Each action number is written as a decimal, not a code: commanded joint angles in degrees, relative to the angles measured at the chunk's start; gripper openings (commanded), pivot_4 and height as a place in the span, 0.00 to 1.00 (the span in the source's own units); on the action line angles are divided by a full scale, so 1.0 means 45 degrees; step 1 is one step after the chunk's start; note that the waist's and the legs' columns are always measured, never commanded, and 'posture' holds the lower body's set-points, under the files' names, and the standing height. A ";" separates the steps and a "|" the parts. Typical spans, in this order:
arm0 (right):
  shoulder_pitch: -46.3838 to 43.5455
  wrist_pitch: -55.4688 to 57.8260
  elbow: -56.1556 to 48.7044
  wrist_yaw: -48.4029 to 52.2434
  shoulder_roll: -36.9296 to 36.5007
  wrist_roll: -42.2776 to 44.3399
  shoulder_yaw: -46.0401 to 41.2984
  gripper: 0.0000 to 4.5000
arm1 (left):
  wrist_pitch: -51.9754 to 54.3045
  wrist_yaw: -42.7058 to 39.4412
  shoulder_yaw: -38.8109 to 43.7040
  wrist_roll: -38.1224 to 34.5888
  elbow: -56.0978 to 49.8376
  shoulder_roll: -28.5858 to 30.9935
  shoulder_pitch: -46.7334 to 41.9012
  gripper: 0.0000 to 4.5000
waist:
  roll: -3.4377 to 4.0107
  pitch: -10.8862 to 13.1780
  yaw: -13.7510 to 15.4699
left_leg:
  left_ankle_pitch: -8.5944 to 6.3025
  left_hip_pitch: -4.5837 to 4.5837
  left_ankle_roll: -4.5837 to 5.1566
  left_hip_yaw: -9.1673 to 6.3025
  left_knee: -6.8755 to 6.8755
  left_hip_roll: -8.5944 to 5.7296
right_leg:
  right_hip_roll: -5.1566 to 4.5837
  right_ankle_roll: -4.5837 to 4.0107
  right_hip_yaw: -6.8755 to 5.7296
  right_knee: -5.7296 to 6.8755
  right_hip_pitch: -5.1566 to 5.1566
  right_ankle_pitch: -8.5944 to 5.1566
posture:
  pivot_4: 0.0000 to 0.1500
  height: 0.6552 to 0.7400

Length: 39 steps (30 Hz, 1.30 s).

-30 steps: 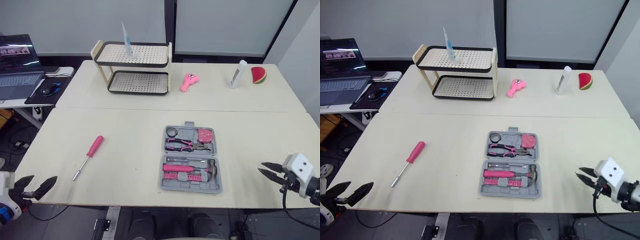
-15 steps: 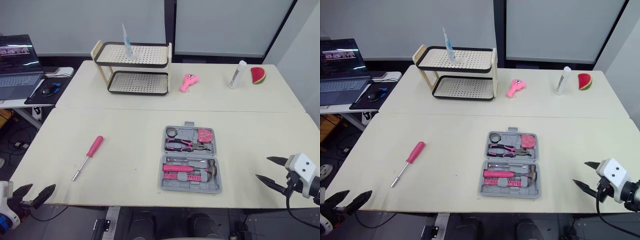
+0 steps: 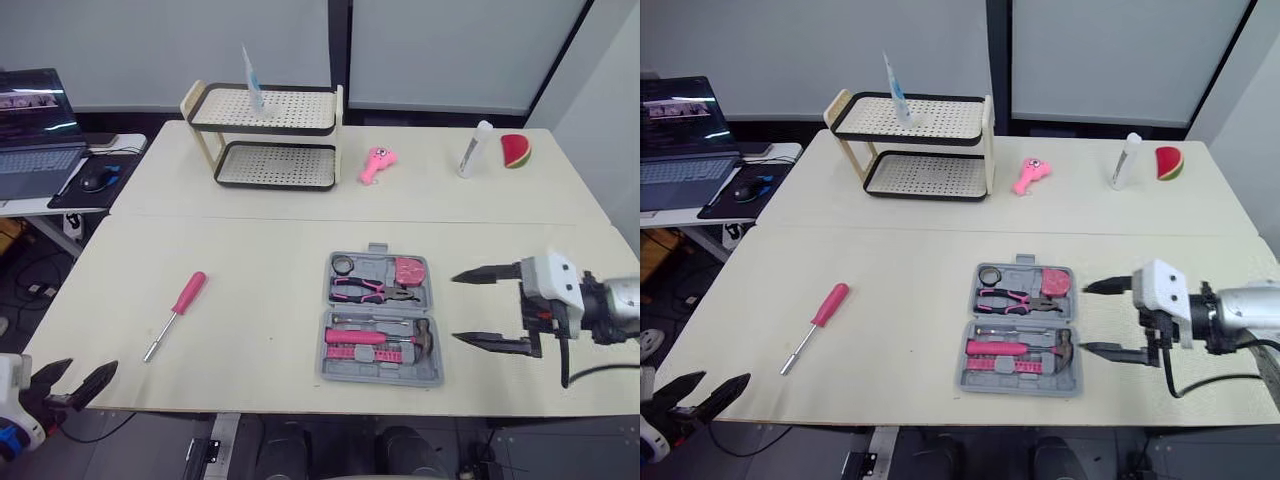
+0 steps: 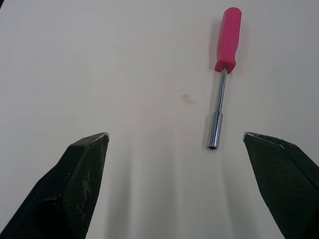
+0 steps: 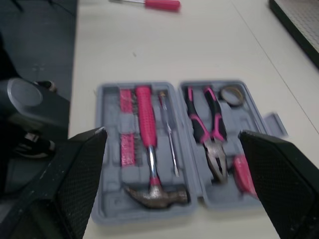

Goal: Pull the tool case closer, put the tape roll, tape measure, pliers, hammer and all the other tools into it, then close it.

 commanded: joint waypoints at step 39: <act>-0.2341 0.1680 -0.1184 -0.1387 0.1281 -0.0265 0.2430 1.00 | 0.2088 0.2739 -0.5825 0.3123 0.2700 -0.0412 -0.7213 0.21 | -0.0010 -0.0005 0.0018 | 0.0004 -0.0037 -0.0004 -0.0063 0.0024 -0.0025 | -0.0055 -0.0002 -0.0233 0.0059 -0.0049 0.0001 | 1.00 1.00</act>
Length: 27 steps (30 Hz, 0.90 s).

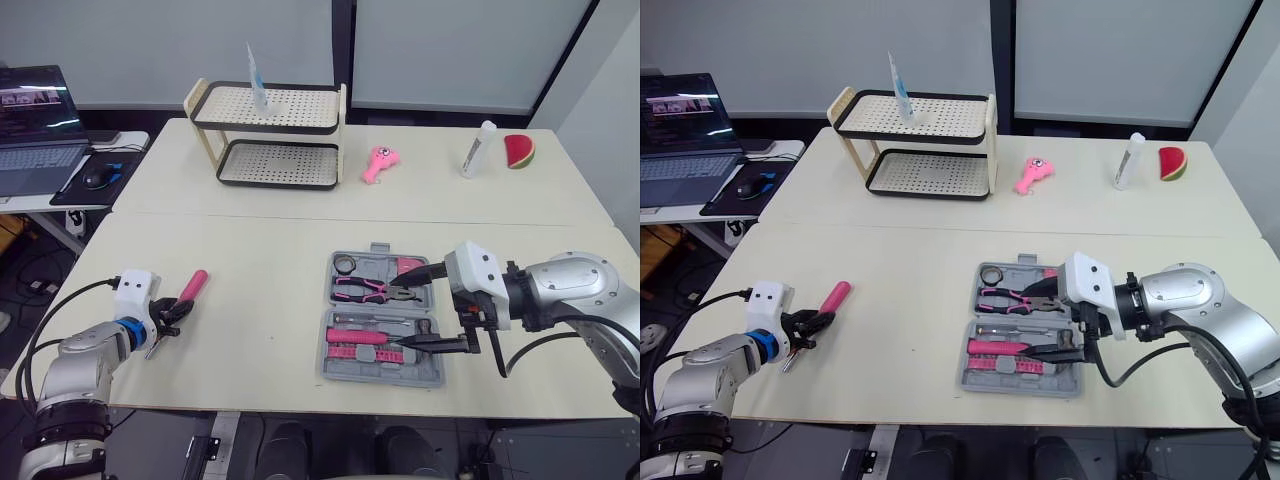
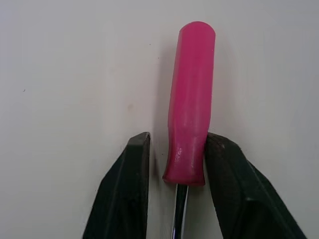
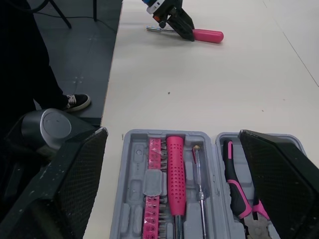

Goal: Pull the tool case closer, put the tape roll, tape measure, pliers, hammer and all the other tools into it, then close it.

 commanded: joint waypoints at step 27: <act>-0.0566 0.0200 -0.0080 0.0539 -0.0480 0.0248 -0.0493 1.00 | 0.5857 0.6780 -0.2843 -0.0290 -1.1156 -0.6387 0.3112 0.12 | -0.0007 0.0002 0.0138 | 0.0000 0.0002 0.0000 -0.0045 0.0010 -0.0012 | 0.0000 -0.0001 -0.0009 -0.0049 0.0071 0.0000 | 1.00 1.00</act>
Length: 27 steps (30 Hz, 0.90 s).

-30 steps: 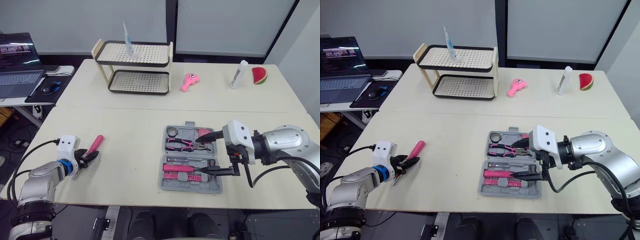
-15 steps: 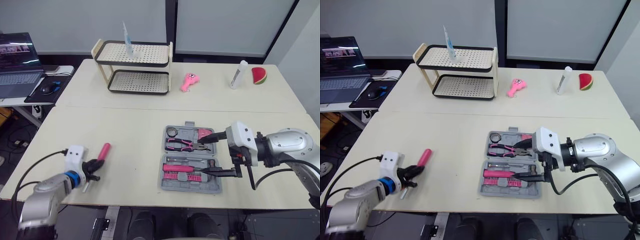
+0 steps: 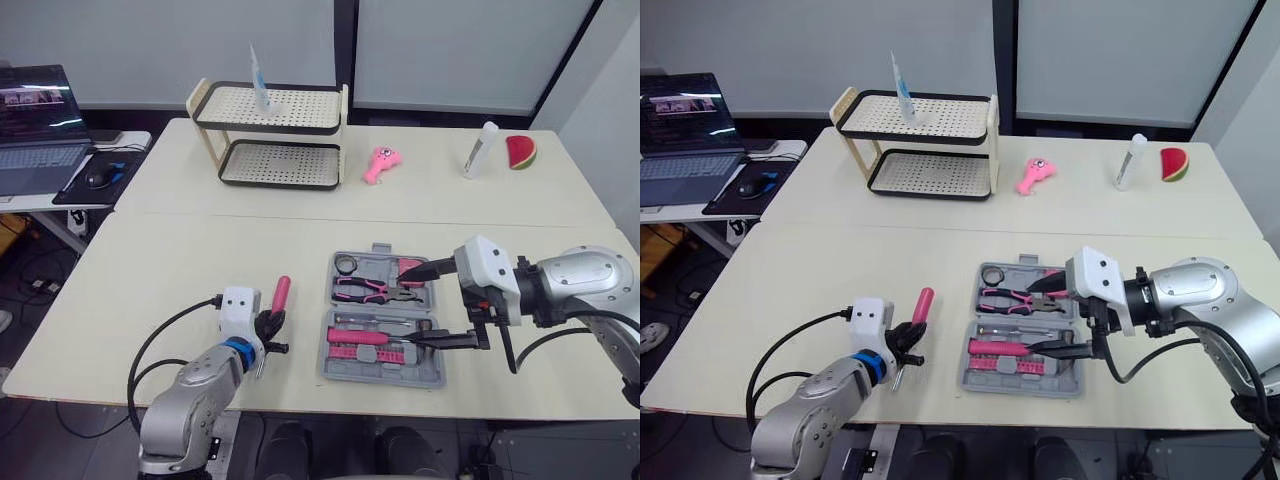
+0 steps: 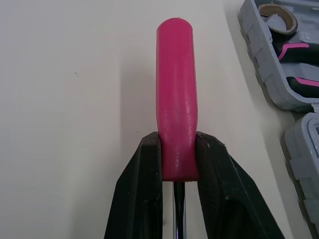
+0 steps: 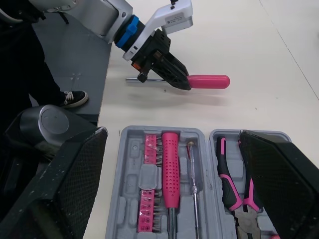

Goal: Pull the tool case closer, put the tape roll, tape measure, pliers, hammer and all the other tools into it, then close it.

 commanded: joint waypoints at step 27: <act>-0.0007 0.0014 -0.0097 0.0167 -0.0460 0.0172 -0.0526 1.00 | 0.0351 0.0439 0.0169 0.0352 -0.0884 -0.0002 0.0394 1.00 | 0.0004 -0.0001 0.0159 | 0.0000 0.0005 -0.0001 -0.0004 -0.0005 0.0001 | 0.0000 -0.0001 -0.0002 -0.0035 0.0022 0.0000 | 1.00 1.00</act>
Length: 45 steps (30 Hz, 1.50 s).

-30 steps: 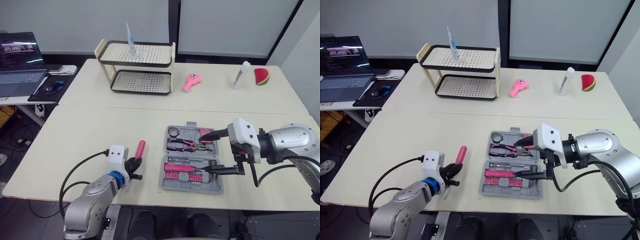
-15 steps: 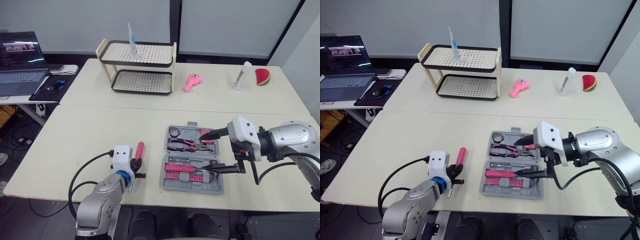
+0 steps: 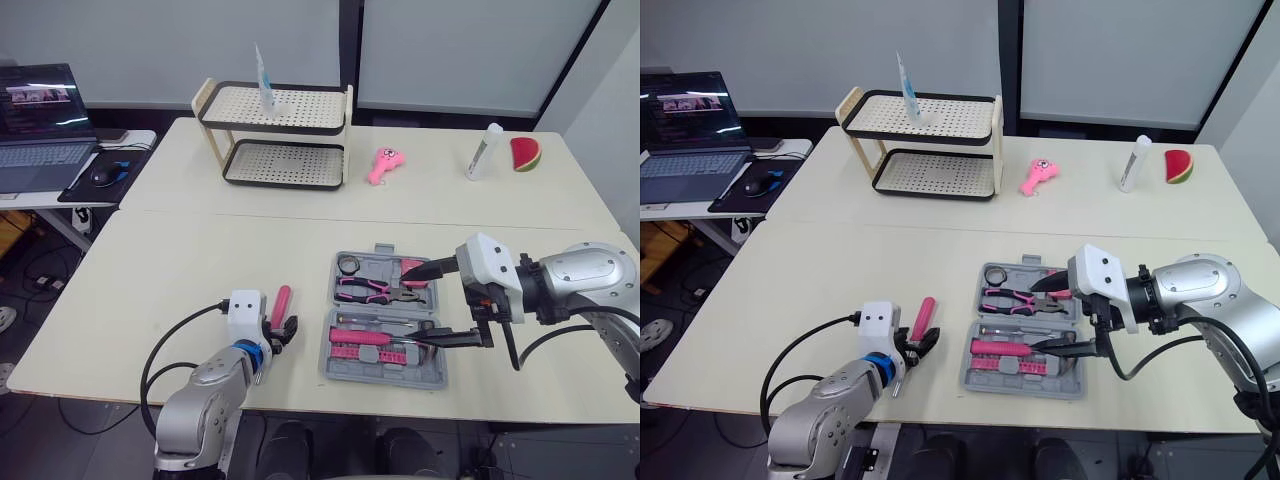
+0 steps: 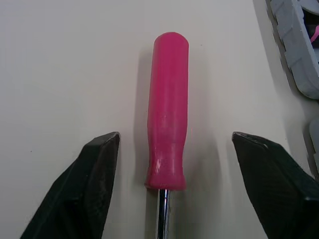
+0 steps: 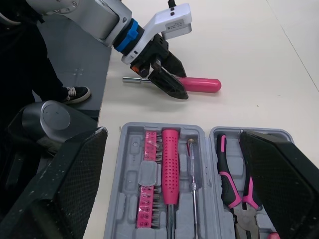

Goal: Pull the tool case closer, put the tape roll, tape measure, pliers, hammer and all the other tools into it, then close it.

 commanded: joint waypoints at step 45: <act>0.0414 0.1796 -0.2442 -0.2425 0.0324 0.0759 -0.0280 1.00 | -2.8940 -1.9079 -0.6653 0.5135 1.8827 0.7982 -1.3736 1.00 | 0.0042 0.0050 -0.0167 | -0.0001 -0.0032 0.0003 0.0032 -0.0015 -0.0003 | 0.0077 -0.0010 -0.0041 -0.0024 -0.0053 0.0006 | 1.00 1.00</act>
